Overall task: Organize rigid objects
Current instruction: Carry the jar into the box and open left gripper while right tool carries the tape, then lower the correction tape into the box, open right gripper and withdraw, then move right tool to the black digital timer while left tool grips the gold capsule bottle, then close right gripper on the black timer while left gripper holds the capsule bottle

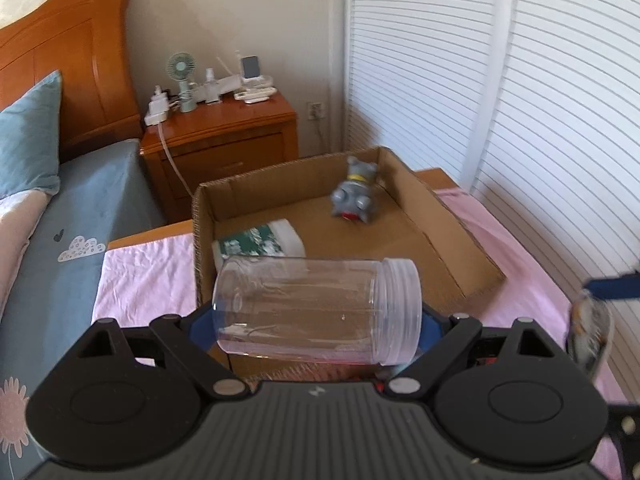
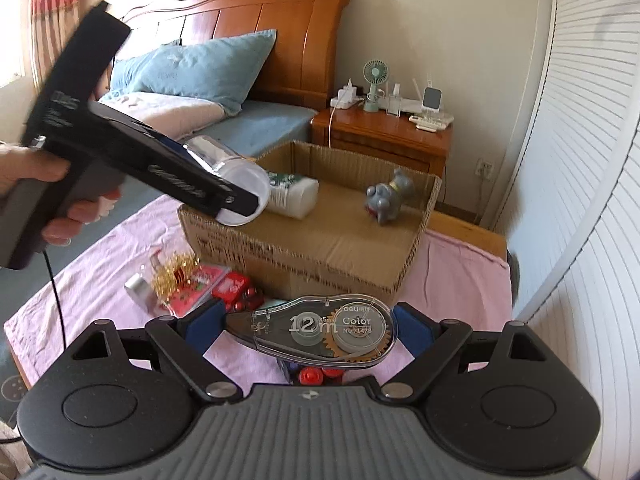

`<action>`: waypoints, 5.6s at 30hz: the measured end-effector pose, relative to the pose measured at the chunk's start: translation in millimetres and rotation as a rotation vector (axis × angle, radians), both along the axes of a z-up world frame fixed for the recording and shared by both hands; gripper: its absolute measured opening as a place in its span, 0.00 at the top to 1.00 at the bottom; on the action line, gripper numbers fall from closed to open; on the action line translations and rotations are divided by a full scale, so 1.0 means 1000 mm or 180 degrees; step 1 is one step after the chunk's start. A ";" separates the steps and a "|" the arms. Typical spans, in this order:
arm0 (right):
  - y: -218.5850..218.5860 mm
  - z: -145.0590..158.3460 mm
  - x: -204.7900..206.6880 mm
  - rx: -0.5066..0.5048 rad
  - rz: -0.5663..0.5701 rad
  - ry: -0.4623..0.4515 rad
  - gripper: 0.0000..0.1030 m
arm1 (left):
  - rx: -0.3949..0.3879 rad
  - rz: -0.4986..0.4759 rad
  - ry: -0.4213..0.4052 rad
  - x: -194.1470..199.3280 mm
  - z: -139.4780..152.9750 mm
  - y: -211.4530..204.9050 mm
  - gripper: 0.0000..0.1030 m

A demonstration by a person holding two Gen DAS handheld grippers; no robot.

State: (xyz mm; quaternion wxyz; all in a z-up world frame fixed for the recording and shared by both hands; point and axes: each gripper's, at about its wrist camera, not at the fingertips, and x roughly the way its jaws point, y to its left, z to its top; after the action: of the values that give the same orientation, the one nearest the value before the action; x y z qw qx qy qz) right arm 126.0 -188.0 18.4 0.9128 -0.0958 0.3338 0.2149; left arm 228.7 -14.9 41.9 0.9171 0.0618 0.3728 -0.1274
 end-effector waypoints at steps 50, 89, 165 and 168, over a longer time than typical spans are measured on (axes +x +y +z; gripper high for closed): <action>0.062 -0.007 0.132 0.0084 -0.0797 0.0426 0.00 | -0.0067 0.0621 0.0069 -0.107 -0.027 0.070 0.04; -0.034 -0.119 0.072 -0.0148 -0.2216 0.1028 0.00 | -0.0016 0.0609 0.0140 -0.116 -0.040 0.066 0.03; -0.016 -0.122 -0.012 -0.0183 -0.1382 0.0623 0.00 | -0.0006 -0.0593 0.0342 -0.089 -0.106 0.065 0.01; -0.015 -0.122 -0.013 -0.0179 -0.1382 0.0612 0.00 | -0.0022 -0.0599 0.0329 -0.088 -0.104 0.064 0.01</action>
State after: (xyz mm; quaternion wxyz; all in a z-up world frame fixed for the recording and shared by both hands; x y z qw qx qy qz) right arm 113.0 -202.8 -103.5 0.8986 -0.0263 0.4378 0.0124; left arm 140.3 49.2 -62.0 0.8808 0.0868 0.4117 -0.2172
